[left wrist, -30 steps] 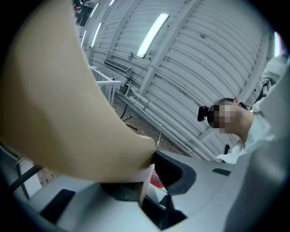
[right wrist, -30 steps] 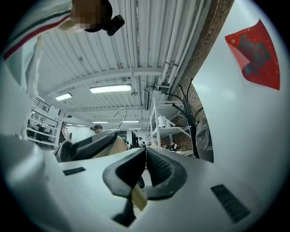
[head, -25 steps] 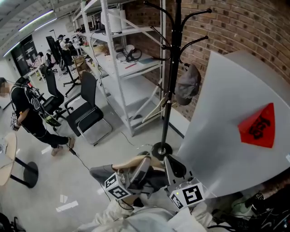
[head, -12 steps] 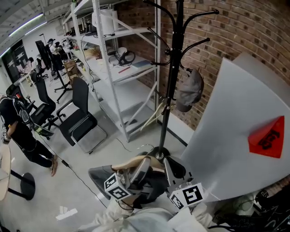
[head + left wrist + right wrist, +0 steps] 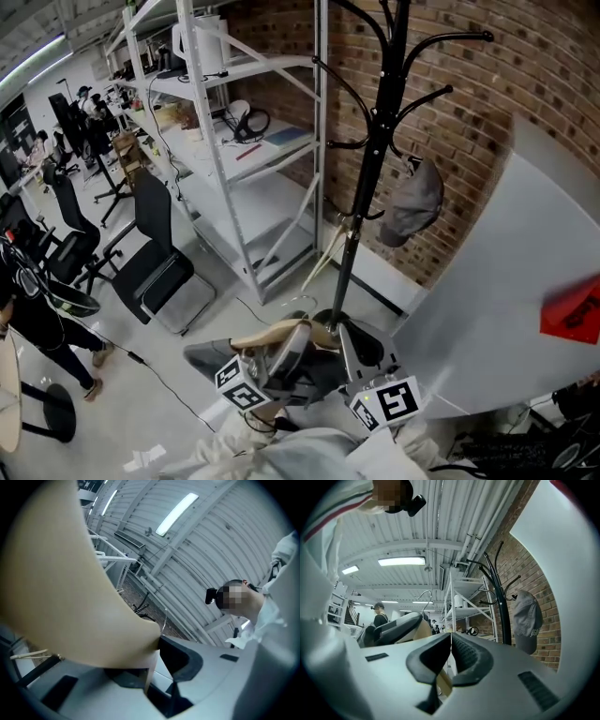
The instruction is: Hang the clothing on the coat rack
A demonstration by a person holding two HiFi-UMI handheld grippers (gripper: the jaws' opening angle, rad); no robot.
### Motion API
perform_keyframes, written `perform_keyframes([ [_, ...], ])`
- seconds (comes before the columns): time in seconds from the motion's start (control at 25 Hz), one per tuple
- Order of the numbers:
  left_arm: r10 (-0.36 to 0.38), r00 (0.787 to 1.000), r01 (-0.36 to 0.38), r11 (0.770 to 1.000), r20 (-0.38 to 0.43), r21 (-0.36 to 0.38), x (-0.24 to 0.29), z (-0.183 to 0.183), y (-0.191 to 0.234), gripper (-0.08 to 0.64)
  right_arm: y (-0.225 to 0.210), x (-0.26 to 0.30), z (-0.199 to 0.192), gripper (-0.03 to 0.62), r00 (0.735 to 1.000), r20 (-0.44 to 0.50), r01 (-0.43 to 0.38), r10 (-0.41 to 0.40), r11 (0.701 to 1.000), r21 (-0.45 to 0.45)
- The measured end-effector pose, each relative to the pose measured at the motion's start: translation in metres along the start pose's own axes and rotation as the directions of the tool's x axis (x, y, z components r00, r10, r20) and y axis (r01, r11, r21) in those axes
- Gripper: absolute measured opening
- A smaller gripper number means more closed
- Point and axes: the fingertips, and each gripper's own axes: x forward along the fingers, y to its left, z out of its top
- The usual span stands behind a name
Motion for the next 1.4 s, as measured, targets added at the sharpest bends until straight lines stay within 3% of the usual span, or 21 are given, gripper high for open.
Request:
perform_keyframes([
  [0.48,-0.025,0.999,0.024,0.999,-0.041,-0.022,-0.007,0.051,0.057,0.104,0.015,0.069,-0.013,0.025,0.998,-0.012,0.065,-0.065,0.998,0.0],
  [0.76,-0.063,0.995,0.058,0.996,-0.076,-0.064,-0.013,0.076,0.087,0.104,0.022,0.103,-0.02,0.025,0.988,0.001,0.156,-0.156,0.988,-0.013],
  [1.08,-0.115,0.985,0.098,0.985,-0.127,-0.139,-0.002,0.072,0.105,0.104,0.009,0.113,-0.027,0.025,0.963,-0.031,0.266,-0.267,0.964,-0.024],
  [1.4,-0.135,0.981,0.104,0.972,-0.139,-0.21,0.007,0.062,0.13,0.104,-0.011,0.124,-0.034,0.025,0.947,-0.051,0.315,-0.317,0.948,-0.045],
])
